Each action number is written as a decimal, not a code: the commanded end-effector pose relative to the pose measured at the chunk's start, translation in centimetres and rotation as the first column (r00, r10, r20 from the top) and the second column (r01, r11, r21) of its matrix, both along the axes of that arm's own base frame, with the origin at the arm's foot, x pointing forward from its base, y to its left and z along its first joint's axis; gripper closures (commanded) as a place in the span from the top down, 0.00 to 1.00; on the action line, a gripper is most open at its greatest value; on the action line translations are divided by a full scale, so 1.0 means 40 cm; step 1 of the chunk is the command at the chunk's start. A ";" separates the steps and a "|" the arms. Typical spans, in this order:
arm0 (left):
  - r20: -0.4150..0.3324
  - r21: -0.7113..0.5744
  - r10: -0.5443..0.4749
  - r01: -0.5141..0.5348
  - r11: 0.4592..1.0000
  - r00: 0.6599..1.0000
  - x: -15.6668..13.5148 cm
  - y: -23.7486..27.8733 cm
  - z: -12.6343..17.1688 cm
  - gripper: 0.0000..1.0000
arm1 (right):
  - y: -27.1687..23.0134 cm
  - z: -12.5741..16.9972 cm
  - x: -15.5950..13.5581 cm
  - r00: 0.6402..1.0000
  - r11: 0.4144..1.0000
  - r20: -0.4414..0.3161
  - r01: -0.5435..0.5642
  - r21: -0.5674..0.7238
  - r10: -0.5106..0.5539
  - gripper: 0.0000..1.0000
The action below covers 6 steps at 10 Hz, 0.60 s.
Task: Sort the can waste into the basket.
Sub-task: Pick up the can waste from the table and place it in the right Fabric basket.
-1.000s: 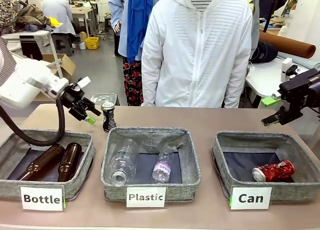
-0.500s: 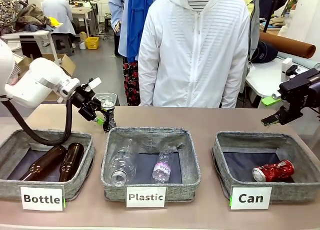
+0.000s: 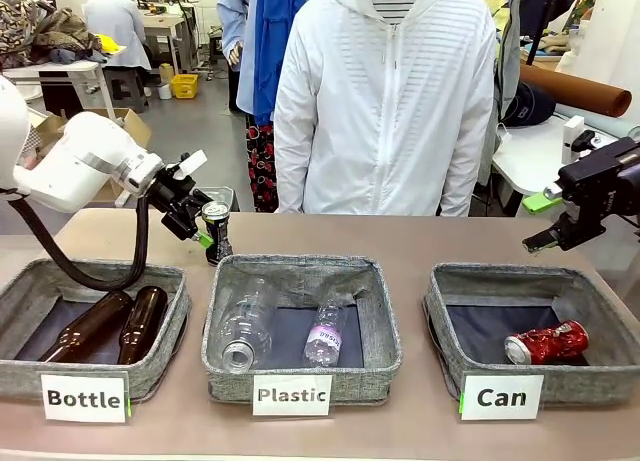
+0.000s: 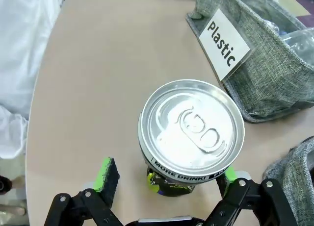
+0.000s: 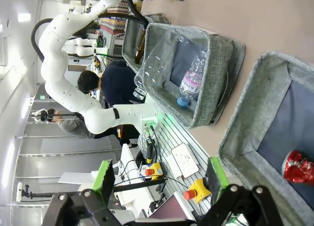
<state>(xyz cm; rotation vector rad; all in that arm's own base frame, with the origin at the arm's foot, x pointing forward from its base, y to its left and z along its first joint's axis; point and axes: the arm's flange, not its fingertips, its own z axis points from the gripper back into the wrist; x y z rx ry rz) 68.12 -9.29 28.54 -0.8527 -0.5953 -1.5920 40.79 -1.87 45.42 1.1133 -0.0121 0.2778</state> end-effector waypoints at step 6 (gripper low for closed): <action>0.012 -0.060 -0.117 0.117 0.991 0.993 -0.009 -0.003 0.008 0.37 | -0.007 0.006 0.003 1.000 1.000 0.015 -0.015 0.006 0.014 1.00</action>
